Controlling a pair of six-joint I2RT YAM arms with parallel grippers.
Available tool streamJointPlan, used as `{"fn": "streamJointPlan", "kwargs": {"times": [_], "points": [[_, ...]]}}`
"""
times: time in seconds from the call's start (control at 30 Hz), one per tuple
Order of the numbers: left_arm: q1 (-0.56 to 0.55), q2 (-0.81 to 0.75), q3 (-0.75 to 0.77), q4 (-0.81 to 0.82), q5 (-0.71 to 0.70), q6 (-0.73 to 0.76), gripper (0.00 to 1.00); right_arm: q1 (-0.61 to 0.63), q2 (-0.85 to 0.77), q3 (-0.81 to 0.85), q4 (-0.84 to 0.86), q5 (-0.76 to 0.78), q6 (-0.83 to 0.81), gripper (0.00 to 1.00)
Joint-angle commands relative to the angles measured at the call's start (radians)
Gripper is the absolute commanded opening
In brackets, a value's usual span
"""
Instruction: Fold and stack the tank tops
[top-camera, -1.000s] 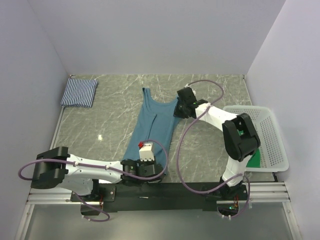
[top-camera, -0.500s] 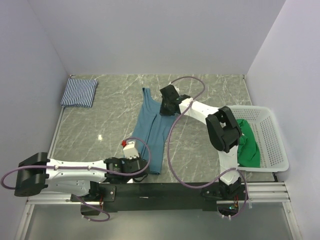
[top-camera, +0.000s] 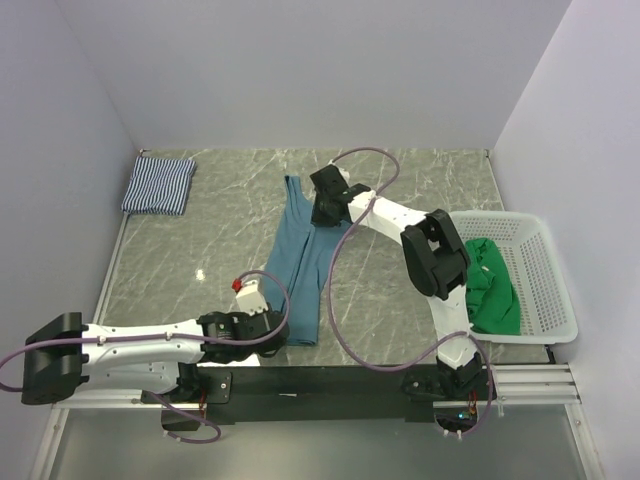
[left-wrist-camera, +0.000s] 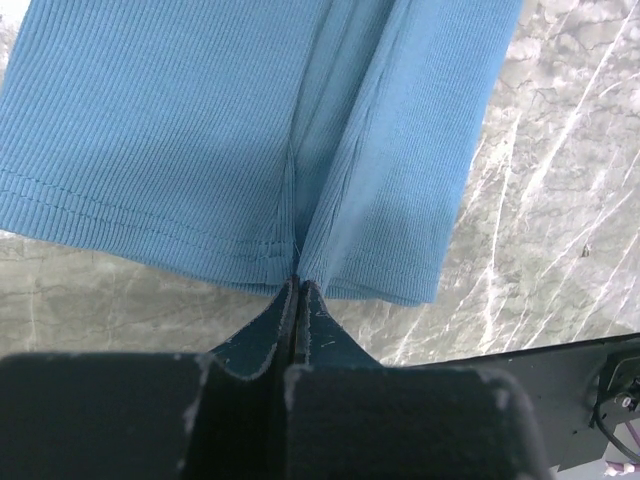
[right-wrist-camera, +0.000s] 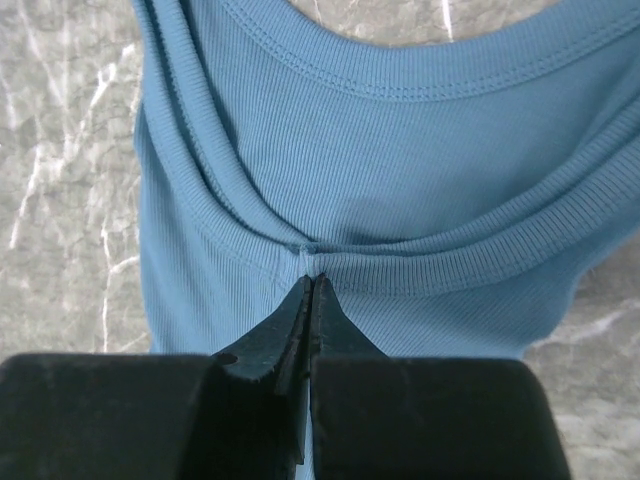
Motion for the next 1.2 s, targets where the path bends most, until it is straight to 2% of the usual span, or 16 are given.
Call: {"fn": "streamJointPlan", "kwargs": {"times": [0.0,0.07,0.1,0.13,0.23,0.33,0.43,0.57,0.7,0.8,1.0,1.17], "points": [[0.014,0.009,-0.006,0.01,0.029,0.014,0.01,0.006,0.026,0.074,-0.013,0.028,-0.014,0.0],[0.021,0.016,-0.003,0.009,0.034,0.02,0.03,0.008,0.041,0.084,-0.018,0.025,-0.017,0.0],[0.031,0.018,0.002,0.0,0.034,0.021,0.05,0.01,0.044,0.091,-0.023,0.025,-0.023,0.04],[0.034,0.016,0.008,-0.008,0.028,0.024,0.09,0.01,0.046,0.096,-0.026,0.026,-0.028,0.15],[0.04,0.0,0.029,-0.034,0.013,0.035,0.26,0.01,0.031,0.099,-0.03,0.037,-0.057,0.37],[0.04,-0.022,0.072,-0.095,-0.015,0.041,0.35,0.006,-0.018,0.082,-0.033,0.074,-0.092,0.46],[0.041,-0.042,0.126,-0.154,-0.052,0.056,0.37,-0.004,-0.087,0.047,-0.029,0.106,-0.116,0.49],[0.04,-0.034,0.187,-0.104,-0.031,0.151,0.29,-0.052,-0.173,-0.02,-0.053,0.128,-0.087,0.49],[0.009,0.083,0.262,-0.024,0.057,0.268,0.21,-0.124,-0.232,-0.151,-0.004,0.112,-0.056,0.48],[-0.031,0.198,0.307,0.001,0.066,0.291,0.17,-0.173,-0.207,-0.16,0.012,0.072,-0.062,0.47],[-0.066,0.349,0.332,0.052,0.065,0.303,0.27,-0.21,-0.108,-0.087,0.025,0.031,-0.08,0.47],[-0.066,0.42,0.327,0.064,0.055,0.317,0.28,-0.221,-0.015,0.004,-0.009,0.066,-0.068,0.46]]}}
